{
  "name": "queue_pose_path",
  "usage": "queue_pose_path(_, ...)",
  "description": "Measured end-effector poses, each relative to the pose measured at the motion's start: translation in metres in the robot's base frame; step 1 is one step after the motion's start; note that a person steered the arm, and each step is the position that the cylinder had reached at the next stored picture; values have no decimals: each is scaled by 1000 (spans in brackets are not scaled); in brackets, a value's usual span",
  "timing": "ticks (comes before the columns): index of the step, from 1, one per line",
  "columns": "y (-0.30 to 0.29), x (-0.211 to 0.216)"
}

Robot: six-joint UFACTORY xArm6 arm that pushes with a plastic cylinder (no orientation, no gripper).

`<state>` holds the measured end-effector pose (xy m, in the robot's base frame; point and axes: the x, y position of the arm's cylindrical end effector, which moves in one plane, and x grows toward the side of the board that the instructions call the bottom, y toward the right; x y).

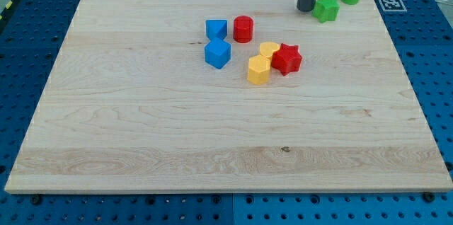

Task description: Move green star below green circle

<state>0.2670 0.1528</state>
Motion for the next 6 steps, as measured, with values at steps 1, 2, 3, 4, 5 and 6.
queue_pose_path(1, 15, 0)
queue_pose_path(2, 11, 8)
queue_pose_path(3, -9, 29)
queue_pose_path(4, 0, 29)
queue_pose_path(5, 18, 29)
queue_pose_path(6, 36, 29)
